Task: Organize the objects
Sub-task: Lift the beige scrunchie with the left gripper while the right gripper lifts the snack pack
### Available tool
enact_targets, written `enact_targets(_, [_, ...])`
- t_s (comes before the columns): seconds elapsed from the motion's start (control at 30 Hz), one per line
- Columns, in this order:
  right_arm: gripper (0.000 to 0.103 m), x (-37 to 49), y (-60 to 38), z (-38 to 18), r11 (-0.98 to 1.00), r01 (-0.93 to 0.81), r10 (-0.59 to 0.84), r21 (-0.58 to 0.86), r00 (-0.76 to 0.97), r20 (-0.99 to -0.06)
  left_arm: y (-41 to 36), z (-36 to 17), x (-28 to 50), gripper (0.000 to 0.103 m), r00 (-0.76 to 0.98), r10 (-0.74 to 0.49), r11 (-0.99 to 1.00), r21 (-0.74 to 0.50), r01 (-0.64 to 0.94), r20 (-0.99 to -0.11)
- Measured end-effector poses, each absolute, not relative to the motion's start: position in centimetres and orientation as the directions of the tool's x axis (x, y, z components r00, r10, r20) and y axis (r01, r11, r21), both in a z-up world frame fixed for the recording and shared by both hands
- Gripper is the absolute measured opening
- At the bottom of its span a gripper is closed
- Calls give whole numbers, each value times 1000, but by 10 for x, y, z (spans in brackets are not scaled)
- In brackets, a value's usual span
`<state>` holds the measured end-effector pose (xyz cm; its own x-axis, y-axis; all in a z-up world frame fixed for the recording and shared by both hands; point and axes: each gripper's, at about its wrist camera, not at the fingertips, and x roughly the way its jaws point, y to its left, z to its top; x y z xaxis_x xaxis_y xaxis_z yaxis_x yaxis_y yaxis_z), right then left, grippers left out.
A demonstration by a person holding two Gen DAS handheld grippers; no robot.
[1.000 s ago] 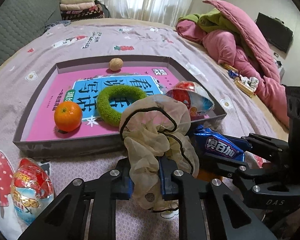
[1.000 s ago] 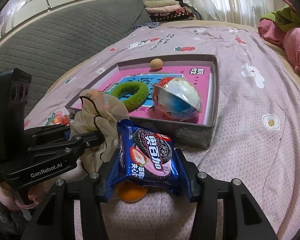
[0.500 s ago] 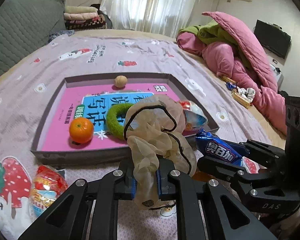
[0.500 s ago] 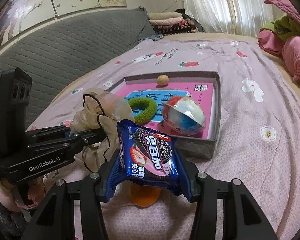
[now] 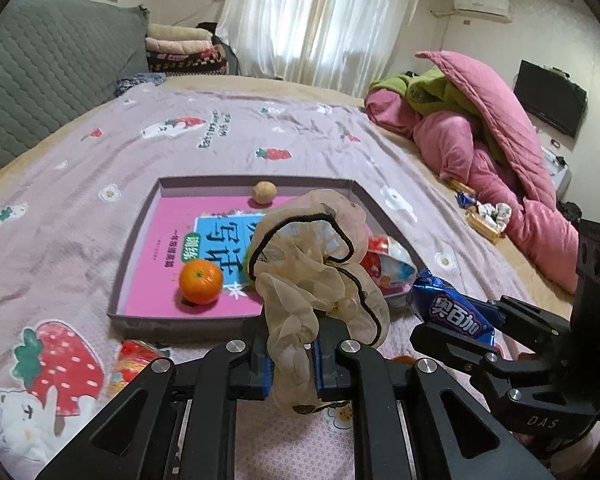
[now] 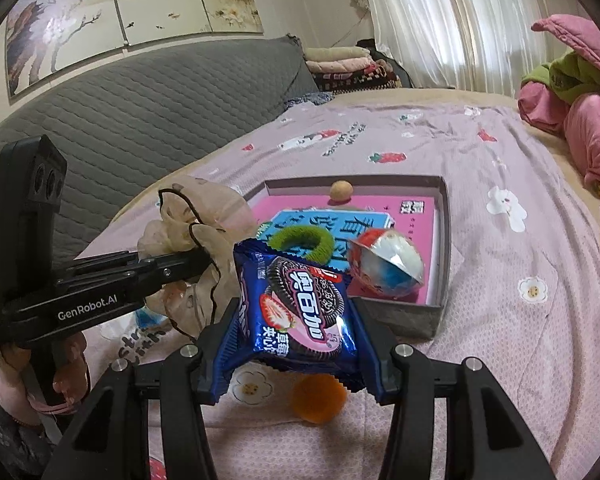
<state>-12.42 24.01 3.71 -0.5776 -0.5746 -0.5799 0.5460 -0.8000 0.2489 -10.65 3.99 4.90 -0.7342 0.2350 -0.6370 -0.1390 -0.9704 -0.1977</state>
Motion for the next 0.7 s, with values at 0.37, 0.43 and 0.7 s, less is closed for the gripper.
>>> enact_targets(0.37, [52, -115, 236, 54, -805, 548, -571, 226, -615, -543, 36, 68, -96, 14, -762, 219, -974, -188, -129, -609])
enact_targets(0.43, [52, -115, 235, 56, -809, 547, -565, 215, -622, -542, 36, 71, -94, 14, -767, 214, -975, -182, -128, -605])
enact_targets(0.7, [52, -109, 230, 72, -822, 542, -547, 176, -665, -509, 34, 83, -87, 14, -790, 194, -979, -162, -122, -581])
